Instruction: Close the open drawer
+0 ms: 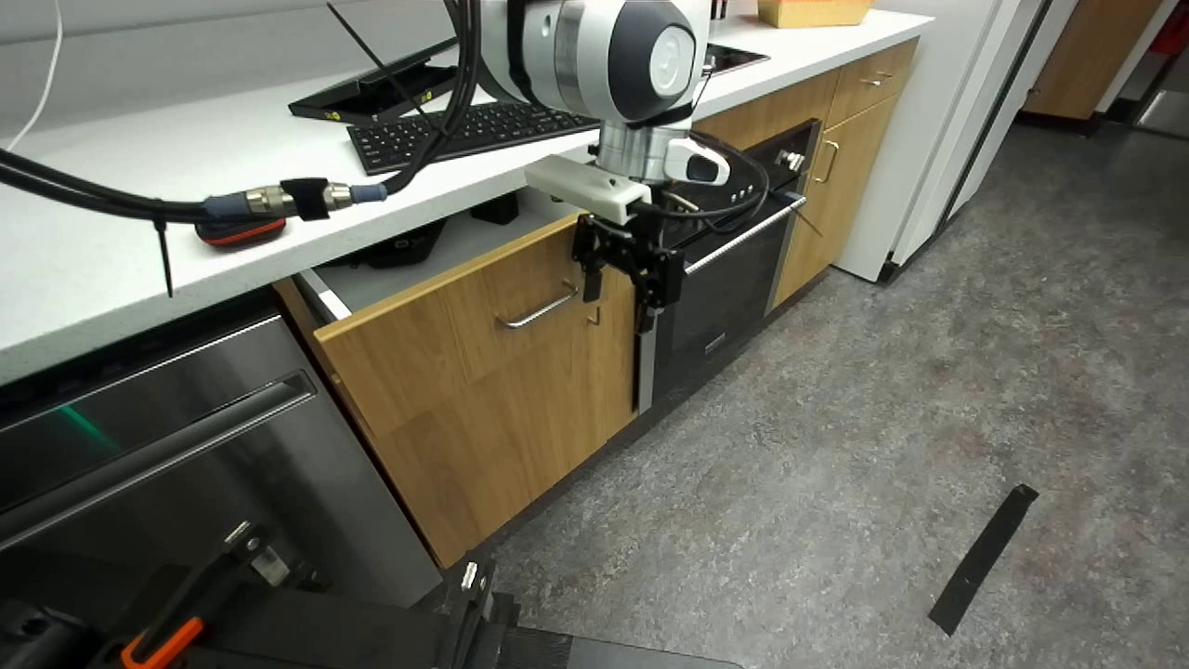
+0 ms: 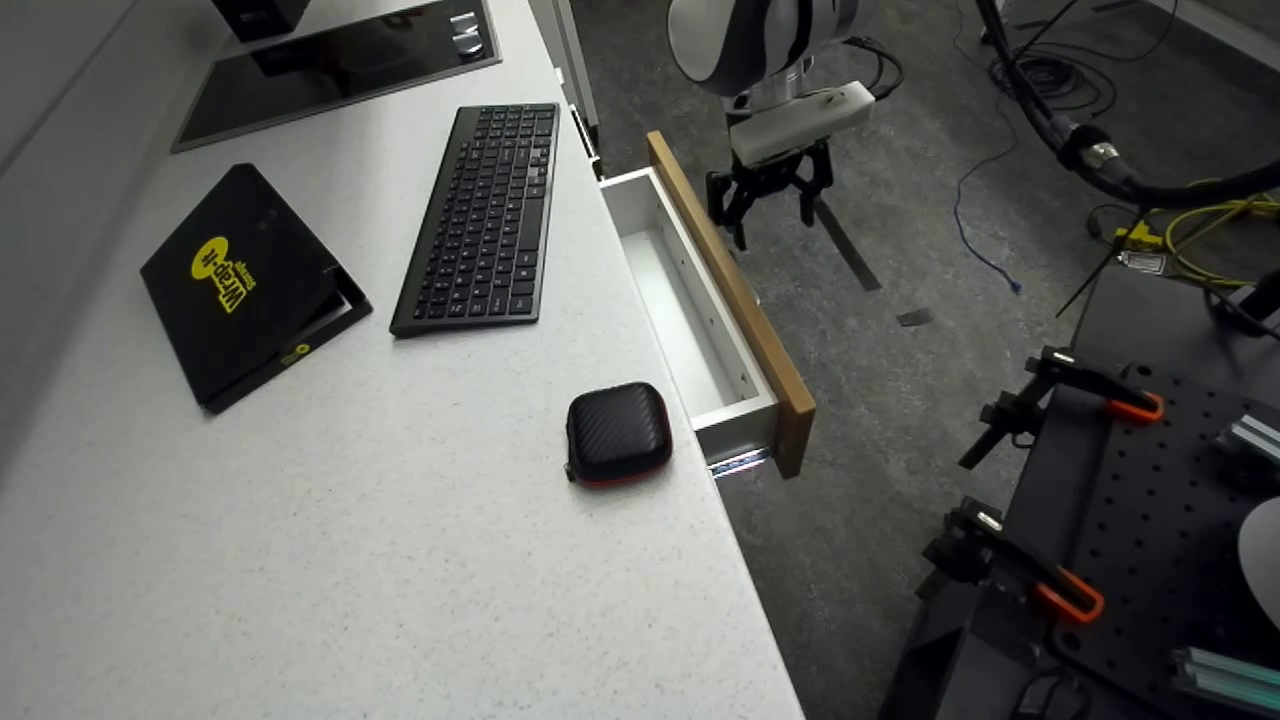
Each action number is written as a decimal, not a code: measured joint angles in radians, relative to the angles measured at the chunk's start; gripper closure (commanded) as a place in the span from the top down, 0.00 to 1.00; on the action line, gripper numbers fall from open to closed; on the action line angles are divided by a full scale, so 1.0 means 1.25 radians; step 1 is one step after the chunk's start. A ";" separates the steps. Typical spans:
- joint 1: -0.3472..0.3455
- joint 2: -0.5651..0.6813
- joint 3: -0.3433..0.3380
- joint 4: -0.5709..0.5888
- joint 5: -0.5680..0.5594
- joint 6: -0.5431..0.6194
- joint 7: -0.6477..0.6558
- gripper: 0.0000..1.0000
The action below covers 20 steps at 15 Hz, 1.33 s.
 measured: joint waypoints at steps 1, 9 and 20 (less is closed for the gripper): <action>0.000 0.008 0.000 0.005 0.000 0.001 0.000 1.00; 0.005 0.102 0.026 0.092 0.023 0.001 -0.003 1.00; 0.029 0.137 0.108 0.189 0.059 0.007 -0.047 1.00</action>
